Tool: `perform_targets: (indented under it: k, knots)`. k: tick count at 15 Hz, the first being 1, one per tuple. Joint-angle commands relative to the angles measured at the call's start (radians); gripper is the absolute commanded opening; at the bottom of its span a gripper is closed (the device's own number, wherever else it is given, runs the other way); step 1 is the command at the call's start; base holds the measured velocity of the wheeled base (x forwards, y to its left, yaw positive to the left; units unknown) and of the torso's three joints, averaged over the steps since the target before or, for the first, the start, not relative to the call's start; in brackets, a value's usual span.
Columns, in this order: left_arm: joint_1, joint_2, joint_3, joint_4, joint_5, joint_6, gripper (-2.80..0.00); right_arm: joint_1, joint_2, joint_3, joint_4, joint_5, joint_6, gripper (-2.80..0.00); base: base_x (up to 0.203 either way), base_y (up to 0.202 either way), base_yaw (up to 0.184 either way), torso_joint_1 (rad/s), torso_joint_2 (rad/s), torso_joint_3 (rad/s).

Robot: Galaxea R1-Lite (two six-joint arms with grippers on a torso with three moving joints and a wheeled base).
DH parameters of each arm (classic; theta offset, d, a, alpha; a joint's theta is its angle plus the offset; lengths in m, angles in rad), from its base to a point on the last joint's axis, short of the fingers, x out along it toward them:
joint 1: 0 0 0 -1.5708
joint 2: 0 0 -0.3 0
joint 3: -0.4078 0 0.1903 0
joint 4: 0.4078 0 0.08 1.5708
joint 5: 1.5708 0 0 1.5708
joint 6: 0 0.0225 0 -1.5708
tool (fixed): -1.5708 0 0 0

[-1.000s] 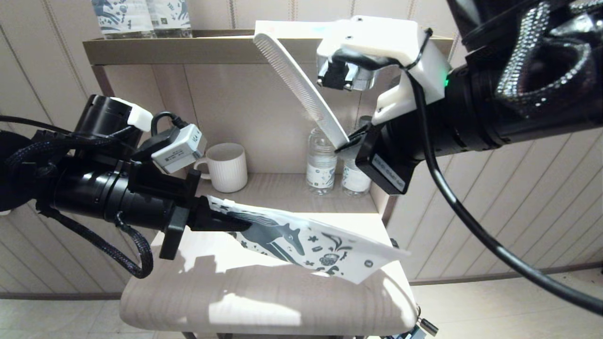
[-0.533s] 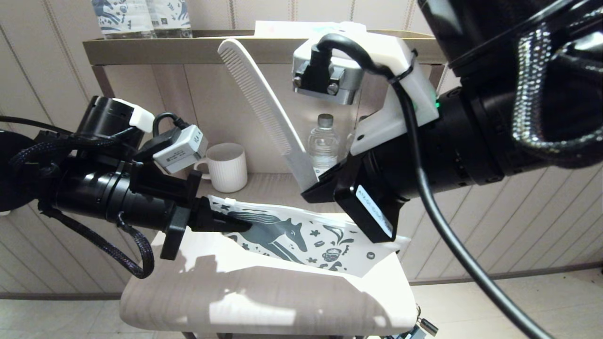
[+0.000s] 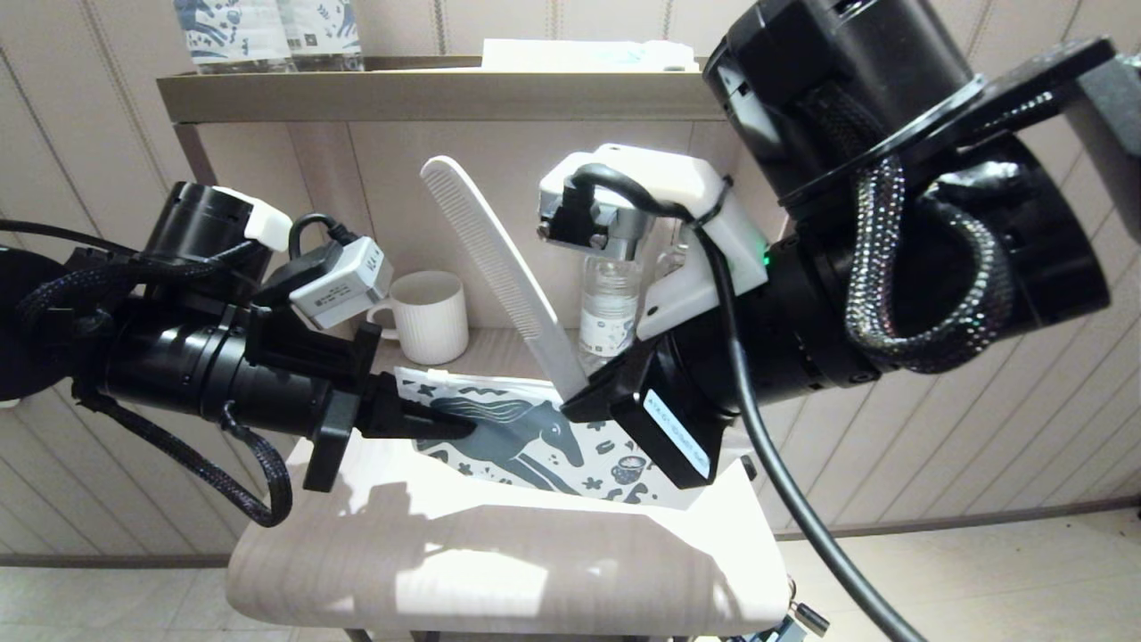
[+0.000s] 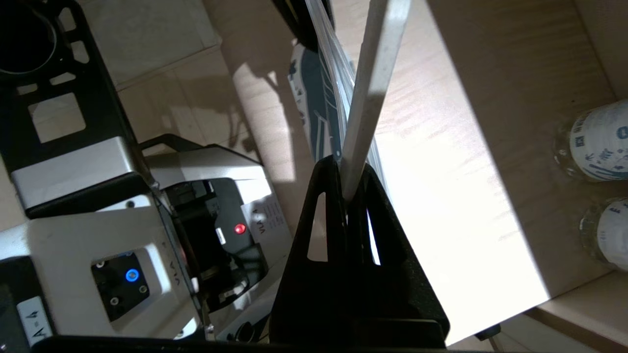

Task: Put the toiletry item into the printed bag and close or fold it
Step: Place the comb into the storage bag

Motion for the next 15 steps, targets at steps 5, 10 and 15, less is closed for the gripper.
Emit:
perform_targets:
  k: [5,10,15]
  knots:
    - [0.0,0.012,0.005,0.0,-0.004,0.004,-2.8,-0.009,-0.008,0.006,-0.028,0.009,-0.007,-2.8,0.0,0.0,0.0,0.0,0.0,0.0]
    - [0.0,0.019,0.004,0.0,-0.003,0.006,-2.8,-0.015,0.005,0.04,-0.068,0.028,-0.011,-2.8,0.0,0.0,0.0,0.0,0.0,0.0]
    - [0.0,0.027,-0.004,0.001,-0.004,0.006,-2.8,-0.057,0.012,0.079,-0.111,0.041,-0.022,-2.8,0.0,0.0,0.0,0.0,0.0,0.0]
